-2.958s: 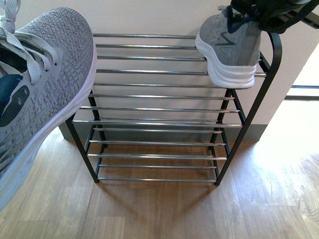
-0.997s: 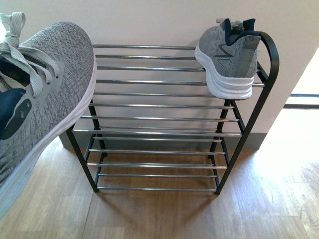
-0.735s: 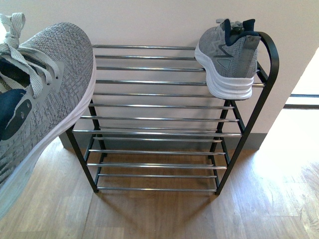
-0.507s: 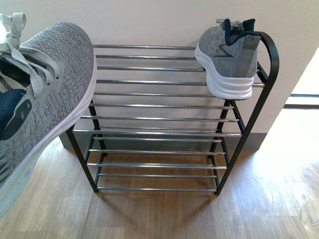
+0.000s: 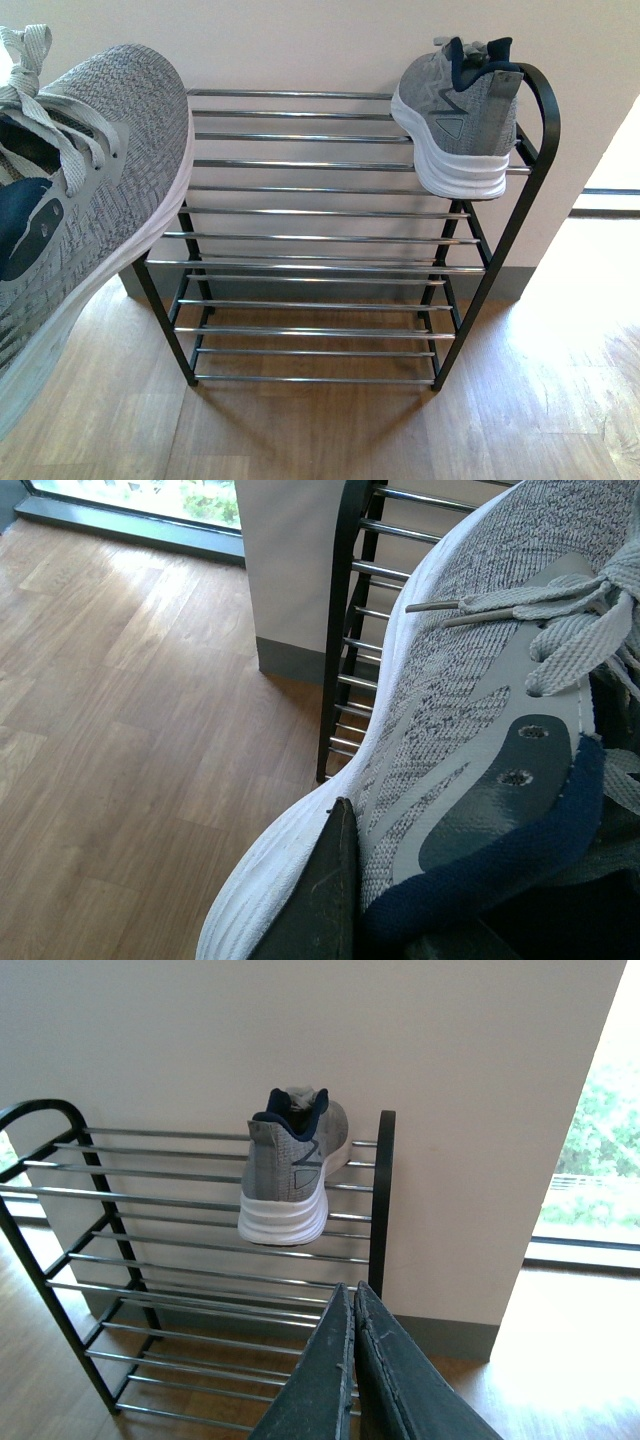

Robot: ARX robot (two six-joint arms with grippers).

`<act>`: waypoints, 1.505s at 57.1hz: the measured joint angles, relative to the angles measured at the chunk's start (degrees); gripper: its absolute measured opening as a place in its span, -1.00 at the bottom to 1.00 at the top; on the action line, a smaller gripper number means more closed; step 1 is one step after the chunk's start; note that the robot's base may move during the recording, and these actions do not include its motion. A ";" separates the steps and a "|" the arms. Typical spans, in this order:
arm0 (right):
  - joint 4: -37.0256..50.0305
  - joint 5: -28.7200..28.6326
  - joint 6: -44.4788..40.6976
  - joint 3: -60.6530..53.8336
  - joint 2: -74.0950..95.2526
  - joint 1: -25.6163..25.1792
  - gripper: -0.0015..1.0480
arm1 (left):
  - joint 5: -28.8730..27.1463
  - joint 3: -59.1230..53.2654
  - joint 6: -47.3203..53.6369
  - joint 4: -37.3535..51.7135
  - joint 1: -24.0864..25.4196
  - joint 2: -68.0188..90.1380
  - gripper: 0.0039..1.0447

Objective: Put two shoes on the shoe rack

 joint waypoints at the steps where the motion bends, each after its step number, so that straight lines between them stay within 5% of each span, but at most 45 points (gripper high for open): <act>1: -0.22 0.00 0.02 0.00 -0.22 0.00 -0.97 | 0.00 0.00 0.00 0.00 0.00 0.00 -0.98; 8: -10.19 0.02 0.00 0.02 -8.68 0.00 -0.97 | 0.00 0.00 0.00 0.00 0.00 0.00 -0.98; 28: -10.80 0.02 -0.09 0.02 -10.51 0.00 -0.95 | 0.00 0.00 0.00 0.00 0.00 0.00 -0.98; 43: -10.80 0.02 -0.09 0.02 -10.51 0.00 -0.04 | 0.00 0.00 0.00 0.00 0.00 0.00 -0.98; 48: -10.80 0.04 -0.09 0.02 -10.54 0.00 0.27 | -1.49 -1.25 3.19 7.56 -0.07 1.31 -0.98; 56: -10.80 0.00 -0.07 0.02 -10.56 0.00 0.85 | 6.62 10.27 1.88 12.66 2.23 16.11 -0.98; 86: -10.80 0.00 -0.09 0.02 -10.56 0.00 0.82 | 17.94 58.07 -21.14 -2.75 4.46 56.94 -0.98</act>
